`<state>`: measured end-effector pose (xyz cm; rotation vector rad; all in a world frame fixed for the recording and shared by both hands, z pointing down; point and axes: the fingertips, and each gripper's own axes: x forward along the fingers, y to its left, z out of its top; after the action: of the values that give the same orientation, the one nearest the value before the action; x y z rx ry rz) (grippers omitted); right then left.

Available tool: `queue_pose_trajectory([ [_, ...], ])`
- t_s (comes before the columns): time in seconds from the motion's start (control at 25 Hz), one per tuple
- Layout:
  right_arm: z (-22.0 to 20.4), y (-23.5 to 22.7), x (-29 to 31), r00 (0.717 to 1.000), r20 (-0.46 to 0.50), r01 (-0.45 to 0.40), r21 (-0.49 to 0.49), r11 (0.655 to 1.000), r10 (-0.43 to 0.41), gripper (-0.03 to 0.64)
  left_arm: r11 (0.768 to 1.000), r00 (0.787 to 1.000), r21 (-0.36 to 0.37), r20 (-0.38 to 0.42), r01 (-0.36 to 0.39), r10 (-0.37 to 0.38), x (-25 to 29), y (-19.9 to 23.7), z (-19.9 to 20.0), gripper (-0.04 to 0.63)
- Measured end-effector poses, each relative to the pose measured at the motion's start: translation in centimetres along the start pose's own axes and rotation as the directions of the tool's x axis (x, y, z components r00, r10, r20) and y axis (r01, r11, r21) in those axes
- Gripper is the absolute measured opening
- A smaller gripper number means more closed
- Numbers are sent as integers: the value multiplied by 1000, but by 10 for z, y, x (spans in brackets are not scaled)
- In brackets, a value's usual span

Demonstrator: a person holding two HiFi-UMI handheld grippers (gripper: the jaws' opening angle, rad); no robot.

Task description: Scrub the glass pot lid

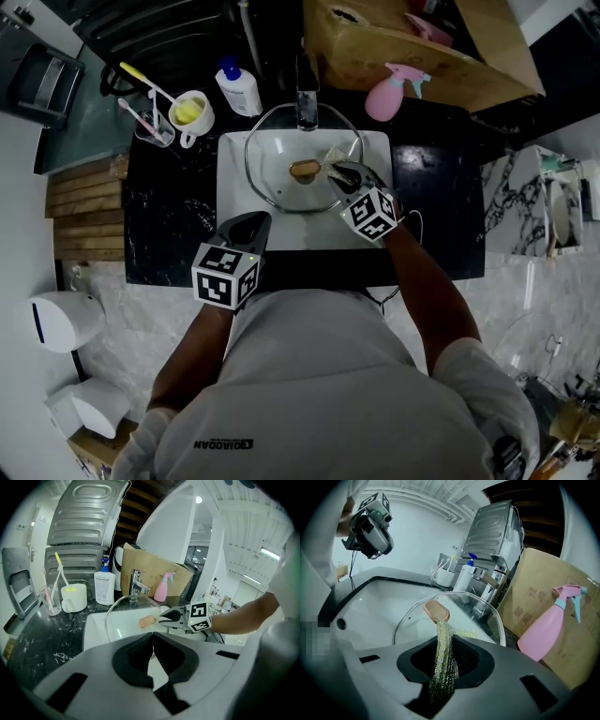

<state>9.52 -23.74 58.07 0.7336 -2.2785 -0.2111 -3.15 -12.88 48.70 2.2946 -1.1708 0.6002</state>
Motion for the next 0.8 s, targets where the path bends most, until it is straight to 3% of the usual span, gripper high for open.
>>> queue_pose_trajectory([
  [0.8, 3, 55, 8, 995, -2, -105, -16, 994, 105, 100, 1000, 1000, 4, -1, 11, -11, -4, 6, -6, 15],
])
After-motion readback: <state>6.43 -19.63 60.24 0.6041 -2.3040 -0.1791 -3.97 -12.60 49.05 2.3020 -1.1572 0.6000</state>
